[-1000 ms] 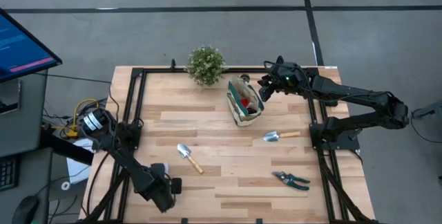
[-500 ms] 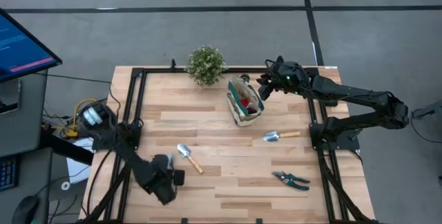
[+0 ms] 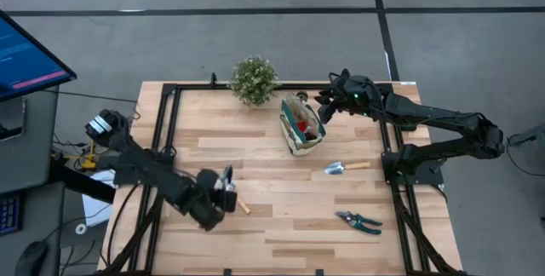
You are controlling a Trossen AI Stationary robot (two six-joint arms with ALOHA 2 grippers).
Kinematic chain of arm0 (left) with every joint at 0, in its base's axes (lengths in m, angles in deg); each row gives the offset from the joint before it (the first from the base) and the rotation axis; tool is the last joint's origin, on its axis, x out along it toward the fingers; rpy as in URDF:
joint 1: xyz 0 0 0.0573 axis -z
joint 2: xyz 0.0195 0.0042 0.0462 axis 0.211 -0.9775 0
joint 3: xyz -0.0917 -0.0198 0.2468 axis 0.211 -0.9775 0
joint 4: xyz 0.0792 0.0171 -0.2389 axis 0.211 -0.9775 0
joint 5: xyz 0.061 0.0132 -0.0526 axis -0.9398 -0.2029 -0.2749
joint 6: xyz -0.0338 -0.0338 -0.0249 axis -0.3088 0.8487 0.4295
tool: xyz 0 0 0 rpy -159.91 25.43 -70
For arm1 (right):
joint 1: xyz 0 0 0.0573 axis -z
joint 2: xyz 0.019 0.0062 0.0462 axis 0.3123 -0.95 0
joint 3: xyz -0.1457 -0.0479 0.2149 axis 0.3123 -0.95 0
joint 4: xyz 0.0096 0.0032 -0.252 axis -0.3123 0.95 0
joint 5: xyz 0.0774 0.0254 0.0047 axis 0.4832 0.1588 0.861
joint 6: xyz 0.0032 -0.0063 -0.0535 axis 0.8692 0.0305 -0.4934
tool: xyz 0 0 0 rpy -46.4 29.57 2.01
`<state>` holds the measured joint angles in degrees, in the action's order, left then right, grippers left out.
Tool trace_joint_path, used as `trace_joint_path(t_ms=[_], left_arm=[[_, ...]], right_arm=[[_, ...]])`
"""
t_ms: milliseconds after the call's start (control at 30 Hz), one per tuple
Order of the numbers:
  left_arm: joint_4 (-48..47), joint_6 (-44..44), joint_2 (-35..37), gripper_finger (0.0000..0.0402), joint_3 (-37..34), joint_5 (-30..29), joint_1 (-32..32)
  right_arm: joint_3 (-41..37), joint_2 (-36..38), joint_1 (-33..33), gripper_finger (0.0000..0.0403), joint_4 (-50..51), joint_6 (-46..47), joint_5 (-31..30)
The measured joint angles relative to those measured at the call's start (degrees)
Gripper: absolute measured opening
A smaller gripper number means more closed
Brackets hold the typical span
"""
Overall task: Pick & Place Garden tools in Gardening bag
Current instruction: Put the brown trowel into the white gardening bag
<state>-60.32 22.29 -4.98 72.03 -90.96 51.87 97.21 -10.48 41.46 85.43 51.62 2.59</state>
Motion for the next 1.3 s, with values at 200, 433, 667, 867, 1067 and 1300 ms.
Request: trace_joint_path(t_ms=[200, 433, 667, 867, 1067, 1300], left_arm=[[0.39, -19.73, 6.62, 0.0066, 0.00, -10.85, -10.48], [17.91, -52.41, 11.18, 0.0066, 0.09, -18.72, -27.43], [40.15, -76.51, 11.20, 0.0066, 0.11, -3.98, -43.36], [41.49, -79.35, 13.44, 0.0066, 0.13, 2.66, -48.75], [42.20, -82.22, 16.41, 0.0066, 0.14, 2.65, -48.80], [42.41, -84.78, 18.25, 0.0066, 0.17, 2.27, -48.75]], right_arm=[[0.00, 0.00, 0.00, 0.0123, -3.89, 0.00, 3.37], [0.00, 0.02, 0.00, 0.0122, -6.89, 0.04, 8.55], [3.42, -4.47, 0.00, 0.0122, -3.47, 0.17, 8.93], [16.95, -17.62, -1.63, 0.0122, 6.28, -0.90, 8.98], [31.02, -30.65, -2.54, 0.0124, 20.24, 1.59, 8.64], [41.35, -39.60, -2.25, 0.0153, 30.40, 3.22, 8.63]])
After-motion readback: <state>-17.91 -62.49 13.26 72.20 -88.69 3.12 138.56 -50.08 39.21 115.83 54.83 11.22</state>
